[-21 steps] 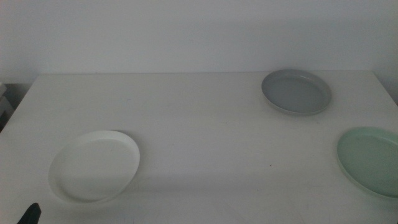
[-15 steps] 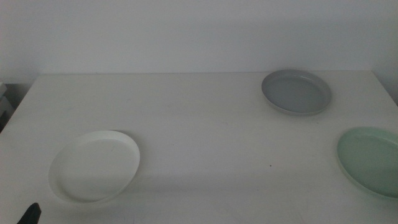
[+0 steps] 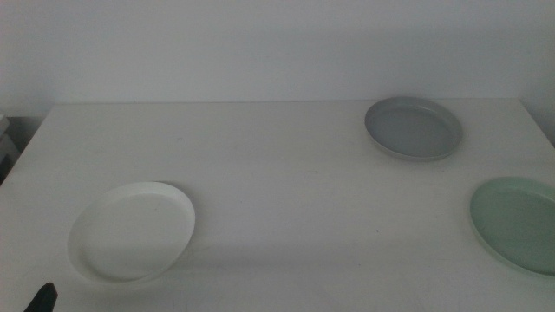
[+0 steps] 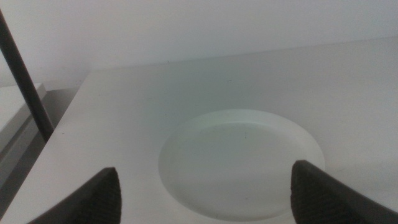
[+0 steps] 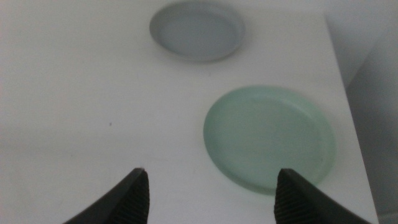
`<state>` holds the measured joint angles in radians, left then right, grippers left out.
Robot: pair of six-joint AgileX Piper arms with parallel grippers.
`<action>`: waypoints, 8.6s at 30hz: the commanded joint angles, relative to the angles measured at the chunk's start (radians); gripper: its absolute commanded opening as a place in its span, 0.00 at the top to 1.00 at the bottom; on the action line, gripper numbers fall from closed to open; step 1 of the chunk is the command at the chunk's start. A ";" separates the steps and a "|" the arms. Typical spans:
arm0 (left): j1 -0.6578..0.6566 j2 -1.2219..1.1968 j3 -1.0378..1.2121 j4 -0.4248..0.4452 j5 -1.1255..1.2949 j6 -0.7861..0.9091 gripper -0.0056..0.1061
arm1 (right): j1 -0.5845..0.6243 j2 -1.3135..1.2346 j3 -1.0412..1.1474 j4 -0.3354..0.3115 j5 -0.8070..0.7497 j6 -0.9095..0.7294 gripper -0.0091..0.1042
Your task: Stack the three bowls on top of each other.
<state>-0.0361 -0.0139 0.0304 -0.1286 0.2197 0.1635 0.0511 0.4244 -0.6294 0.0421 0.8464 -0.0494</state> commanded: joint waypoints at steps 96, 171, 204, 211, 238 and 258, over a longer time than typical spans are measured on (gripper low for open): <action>-0.004 -0.013 -0.004 -0.004 -0.072 -0.008 0.01 | 0.366 1.278 -0.535 0.248 -0.066 -0.038 0.93; -0.004 -0.013 -0.004 -0.004 -0.072 -0.008 0.01 | -0.105 2.053 -1.700 0.127 0.096 -0.009 0.82; -0.004 -0.013 -0.004 -0.004 -0.072 -0.008 0.01 | 0.290 1.044 -0.331 0.391 -0.284 -0.098 0.93; -0.004 -0.013 -0.004 -0.004 -0.072 -0.008 0.01 | 0.330 1.051 -0.245 0.414 -0.361 -0.087 0.93; -0.004 -0.013 -0.004 -0.004 -0.072 -0.008 0.01 | 0.397 1.057 -0.238 0.395 -0.306 -0.097 0.53; -0.004 -0.013 -0.004 -0.004 -0.072 -0.008 0.01 | 0.397 0.214 -0.245 0.313 -0.146 -0.262 0.48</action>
<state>-0.0361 -0.0139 0.0304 -0.1286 0.2197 0.1635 0.4446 0.6818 -0.8458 0.3619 0.7435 -0.2900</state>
